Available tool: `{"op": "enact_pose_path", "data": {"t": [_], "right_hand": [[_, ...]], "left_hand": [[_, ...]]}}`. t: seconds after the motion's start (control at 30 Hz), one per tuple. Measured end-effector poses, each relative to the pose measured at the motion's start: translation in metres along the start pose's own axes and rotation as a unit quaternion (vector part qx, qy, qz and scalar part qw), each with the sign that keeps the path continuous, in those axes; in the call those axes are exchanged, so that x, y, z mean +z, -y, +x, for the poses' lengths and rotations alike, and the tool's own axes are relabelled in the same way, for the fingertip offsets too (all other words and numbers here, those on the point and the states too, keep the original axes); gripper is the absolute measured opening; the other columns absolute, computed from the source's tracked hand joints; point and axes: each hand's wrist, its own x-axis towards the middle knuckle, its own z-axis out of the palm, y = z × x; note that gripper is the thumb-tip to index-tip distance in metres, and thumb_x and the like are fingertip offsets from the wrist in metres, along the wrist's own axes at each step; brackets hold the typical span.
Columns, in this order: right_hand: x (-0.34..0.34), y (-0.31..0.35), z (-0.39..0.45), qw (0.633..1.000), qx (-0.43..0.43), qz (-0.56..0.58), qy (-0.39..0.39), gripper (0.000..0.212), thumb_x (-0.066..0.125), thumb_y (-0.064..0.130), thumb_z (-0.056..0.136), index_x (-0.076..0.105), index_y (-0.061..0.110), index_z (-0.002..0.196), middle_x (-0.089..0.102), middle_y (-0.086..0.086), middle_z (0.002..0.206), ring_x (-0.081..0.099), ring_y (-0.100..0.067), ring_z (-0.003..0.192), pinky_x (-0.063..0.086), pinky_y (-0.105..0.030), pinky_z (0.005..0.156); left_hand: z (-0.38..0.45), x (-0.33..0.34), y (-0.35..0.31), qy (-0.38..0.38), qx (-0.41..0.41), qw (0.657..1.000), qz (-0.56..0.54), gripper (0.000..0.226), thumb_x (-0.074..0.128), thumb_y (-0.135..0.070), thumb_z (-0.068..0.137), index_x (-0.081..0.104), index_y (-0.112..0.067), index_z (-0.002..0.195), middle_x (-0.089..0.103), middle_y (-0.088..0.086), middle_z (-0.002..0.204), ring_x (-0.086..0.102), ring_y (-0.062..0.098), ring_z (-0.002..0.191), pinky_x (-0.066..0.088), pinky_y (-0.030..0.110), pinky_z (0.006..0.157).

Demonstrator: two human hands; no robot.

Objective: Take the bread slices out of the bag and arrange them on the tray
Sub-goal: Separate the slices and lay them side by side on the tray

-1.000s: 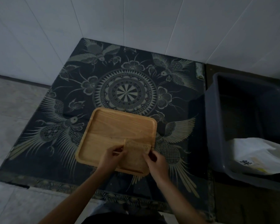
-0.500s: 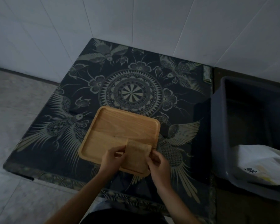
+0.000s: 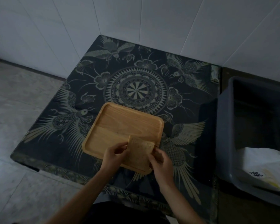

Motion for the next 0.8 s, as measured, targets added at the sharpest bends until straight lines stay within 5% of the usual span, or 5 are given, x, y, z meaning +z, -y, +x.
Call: {"op": "enact_pose_path", "data": {"t": [0.13, 0.3, 0.43, 0.6, 0.8], "right_hand": [[0.009, 0.009, 0.0, 1.0, -0.005, -0.009, 0.004, 0.038, 0.075, 0.043, 0.088, 0.068, 0.031, 0.123, 0.07, 0.011, 0.116, 0.067, -0.008, 0.107, 0.06, -0.043, 0.09], [0.037, 0.029, -0.001, 1.0, -0.004, -0.01, 0.028, 0.033, 0.075, 0.045, 0.089, 0.067, 0.033, 0.119, 0.067, 0.015, 0.116, 0.066, 0.004, 0.096, 0.06, -0.018, 0.065], [0.074, 0.044, -0.001, 0.999, -0.002, -0.046, 0.025, 0.036, 0.073, 0.04, 0.092, 0.066, 0.026, 0.124, 0.067, 0.013, 0.114, 0.065, -0.006, 0.106, 0.06, -0.041, 0.092], [0.119, 0.054, 0.001, 0.996, 0.007, -0.083, 0.031, 0.042, 0.07, 0.033, 0.095, 0.062, 0.022, 0.134, 0.066, 0.017, 0.107, 0.062, 0.004, 0.097, 0.056, -0.022, 0.083], [0.158, 0.062, 0.009, 0.99, 0.011, -0.142, 0.015, 0.042, 0.067, 0.027, 0.098, 0.06, 0.017, 0.138, 0.068, 0.007, 0.118, 0.062, -0.006, 0.103, 0.052, -0.021, 0.086]], "left_hand": [[0.003, -0.016, -0.001, 0.008, 0.007, 1.0, -0.029, 0.026, 0.074, -0.015, 0.091, 0.075, -0.034, 0.108, 0.079, -0.008, 0.09, 0.073, 0.004, 0.089, 0.058, 0.016, 0.065], [0.02, -0.052, -0.002, 0.007, 0.007, 1.0, -0.008, 0.025, 0.074, -0.016, 0.091, 0.076, -0.026, 0.113, 0.078, -0.003, 0.096, 0.072, 0.0, 0.087, 0.057, 0.013, 0.064], [0.038, -0.085, 0.0, 0.019, -0.006, 0.999, 0.025, 0.026, 0.076, -0.02, 0.09, 0.076, -0.025, 0.115, 0.078, -0.002, 0.098, 0.073, 0.01, 0.091, 0.059, 0.024, 0.072], [0.064, -0.125, 0.007, 0.022, -0.022, 0.997, 0.075, 0.027, 0.079, -0.016, 0.087, 0.077, -0.02, 0.114, 0.078, 0.001, 0.099, 0.074, 0.016, 0.094, 0.062, 0.038, 0.082], [0.087, -0.152, 0.015, 0.045, -0.014, 0.991, 0.128, 0.031, 0.078, -0.012, 0.087, 0.076, -0.017, 0.118, 0.077, -0.003, 0.097, 0.071, 0.009, 0.092, 0.058, 0.026, 0.079]]}}
